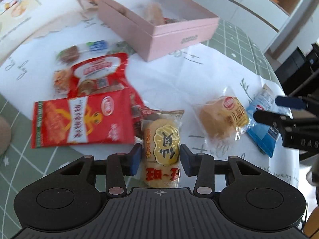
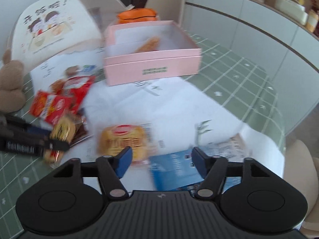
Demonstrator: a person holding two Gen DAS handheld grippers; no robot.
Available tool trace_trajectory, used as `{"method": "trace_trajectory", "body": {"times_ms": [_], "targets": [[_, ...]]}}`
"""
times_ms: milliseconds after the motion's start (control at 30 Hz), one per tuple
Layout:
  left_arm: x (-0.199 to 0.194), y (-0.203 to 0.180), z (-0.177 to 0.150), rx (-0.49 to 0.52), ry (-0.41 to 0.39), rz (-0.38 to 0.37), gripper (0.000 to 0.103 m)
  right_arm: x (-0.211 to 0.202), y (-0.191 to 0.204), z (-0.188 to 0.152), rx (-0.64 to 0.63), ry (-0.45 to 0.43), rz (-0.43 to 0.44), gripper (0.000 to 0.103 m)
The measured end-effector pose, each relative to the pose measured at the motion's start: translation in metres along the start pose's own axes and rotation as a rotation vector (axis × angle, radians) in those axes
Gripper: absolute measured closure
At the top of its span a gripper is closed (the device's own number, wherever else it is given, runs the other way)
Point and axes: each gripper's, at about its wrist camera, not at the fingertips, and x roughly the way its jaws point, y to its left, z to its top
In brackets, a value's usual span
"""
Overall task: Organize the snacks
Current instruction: 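Grasp the yellow bun with the right tool while the left tool drops the cracker into the box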
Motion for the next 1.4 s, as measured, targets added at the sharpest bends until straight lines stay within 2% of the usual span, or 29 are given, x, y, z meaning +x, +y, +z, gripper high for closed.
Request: {"method": "trace_trajectory", "body": {"times_ms": [100, 167, 233, 267, 333, 400, 467, 533, 633, 667, 800, 833, 867, 933, 1067, 1200, 1300, 1400], "targets": [[-0.001, 0.000, -0.001, -0.004, 0.009, -0.014, 0.057, 0.008, -0.010, 0.000, 0.018, -0.017, -0.039, 0.030], [-0.003, 0.002, -0.004, 0.006, 0.007, 0.003, 0.057, 0.015, -0.020, -0.002, 0.064, -0.026, -0.070, 0.025], [-0.002, 0.008, -0.003, 0.007, 0.008, 0.037, 0.057, 0.028, -0.030, -0.006, 0.126, -0.002, -0.092, 0.024], [-0.003, 0.011, -0.003, 0.002, 0.008, 0.046, 0.057, 0.035, -0.033, -0.009, 0.165, 0.038, -0.088, 0.024], [-0.004, 0.014, -0.001, -0.015, 0.011, 0.055, 0.058, 0.034, -0.027, -0.016, 0.167, 0.033, -0.084, 0.024], [-0.003, 0.013, 0.000, -0.015, 0.014, 0.064, 0.060, 0.028, -0.013, -0.019, 0.119, 0.052, -0.004, 0.024], [-0.002, 0.009, 0.001, -0.013, 0.022, 0.076, 0.061, 0.019, -0.002, -0.017, 0.095, 0.056, 0.079, 0.031], [-0.002, 0.005, 0.000, -0.015, 0.028, 0.081, 0.061, 0.007, 0.006, -0.012, 0.079, 0.012, 0.128, 0.030], [-0.001, 0.002, -0.002, -0.020, 0.035, 0.081, 0.063, 0.003, 0.024, 0.000, 0.007, -0.054, 0.146, 0.018], [-0.002, 0.002, -0.002, -0.026, 0.035, 0.079, 0.064, 0.006, 0.030, 0.004, -0.025, -0.064, 0.146, 0.018], [-0.004, 0.005, -0.004, -0.071, 0.040, 0.090, 0.064, 0.045, 0.045, 0.019, -0.138, 0.014, 0.202, 0.019], [-0.005, 0.005, -0.003, -0.079, 0.037, 0.085, 0.064, 0.051, 0.043, 0.021, -0.133, 0.025, 0.218, 0.021], [-0.007, 0.005, -0.001, -0.082, 0.031, 0.086, 0.064, 0.056, 0.041, 0.024, -0.130, 0.043, 0.250, 0.035], [-0.011, 0.002, 0.007, -0.081, 0.006, 0.085, 0.064, 0.057, 0.036, 0.033, -0.125, 0.072, 0.308, 0.051], [-0.018, -0.014, 0.037, -0.075, -0.060, 0.066, 0.064, 0.050, 0.022, 0.045, -0.154, 0.063, 0.263, 0.061], [-0.019, -0.034, 0.090, -0.058, -0.149, 0.049, 0.064, 0.046, -0.008, 0.054, -0.150, 0.053, 0.226, 0.071], [-0.013, -0.047, 0.140, -0.043, -0.215, 0.061, 0.064, 0.048, -0.028, 0.057, -0.128, 0.059, 0.227, 0.072], [0.003, -0.047, 0.184, -0.071, -0.243, 0.068, 0.064, 0.049, -0.039, 0.052, -0.132, 0.054, 0.222, 0.072]]}}
